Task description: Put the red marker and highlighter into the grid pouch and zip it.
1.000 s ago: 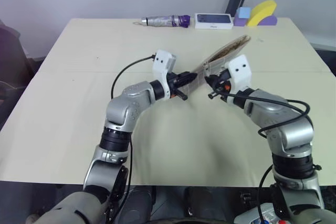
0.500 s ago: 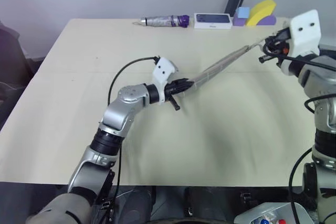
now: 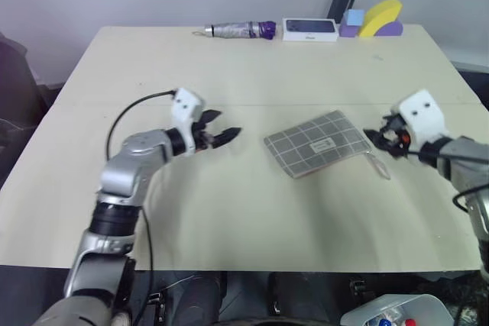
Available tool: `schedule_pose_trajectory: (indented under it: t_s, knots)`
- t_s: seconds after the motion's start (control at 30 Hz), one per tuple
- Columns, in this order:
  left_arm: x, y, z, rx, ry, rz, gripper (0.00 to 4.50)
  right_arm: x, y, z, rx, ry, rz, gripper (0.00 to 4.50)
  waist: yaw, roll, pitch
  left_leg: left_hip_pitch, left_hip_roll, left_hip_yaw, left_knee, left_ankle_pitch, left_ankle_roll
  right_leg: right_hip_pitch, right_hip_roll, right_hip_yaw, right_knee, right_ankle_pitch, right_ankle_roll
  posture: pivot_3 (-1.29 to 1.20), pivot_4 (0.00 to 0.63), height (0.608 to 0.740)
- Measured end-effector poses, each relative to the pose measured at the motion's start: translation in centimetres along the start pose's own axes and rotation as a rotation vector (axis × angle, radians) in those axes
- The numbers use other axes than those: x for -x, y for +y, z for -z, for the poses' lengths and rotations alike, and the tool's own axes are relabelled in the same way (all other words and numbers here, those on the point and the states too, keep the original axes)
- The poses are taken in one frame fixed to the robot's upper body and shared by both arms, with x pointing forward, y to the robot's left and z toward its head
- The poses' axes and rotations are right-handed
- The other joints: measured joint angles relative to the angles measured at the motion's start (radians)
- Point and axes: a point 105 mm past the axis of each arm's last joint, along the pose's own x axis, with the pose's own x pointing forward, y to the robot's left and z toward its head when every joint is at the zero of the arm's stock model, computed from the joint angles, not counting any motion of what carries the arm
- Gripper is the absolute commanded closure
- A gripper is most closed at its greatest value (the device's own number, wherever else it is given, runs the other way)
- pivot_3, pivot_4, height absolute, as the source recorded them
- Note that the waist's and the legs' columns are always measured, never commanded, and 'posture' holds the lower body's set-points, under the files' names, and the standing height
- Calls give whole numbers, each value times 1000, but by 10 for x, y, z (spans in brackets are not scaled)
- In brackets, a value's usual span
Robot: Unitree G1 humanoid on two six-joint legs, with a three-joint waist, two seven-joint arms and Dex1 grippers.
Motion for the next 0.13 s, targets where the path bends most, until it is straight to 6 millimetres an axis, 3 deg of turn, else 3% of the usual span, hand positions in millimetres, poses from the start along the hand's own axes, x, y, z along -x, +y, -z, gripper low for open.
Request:
schedule_pose_trajectory:
  t_s: [0.13]
  knots:
    - [23,19,16,19,42,-95,389,6,0,-5,4,-59,-34,1997,2,0,0,1,0,-1,1,0,0,2,0,0,0,0,0,0,150,740]
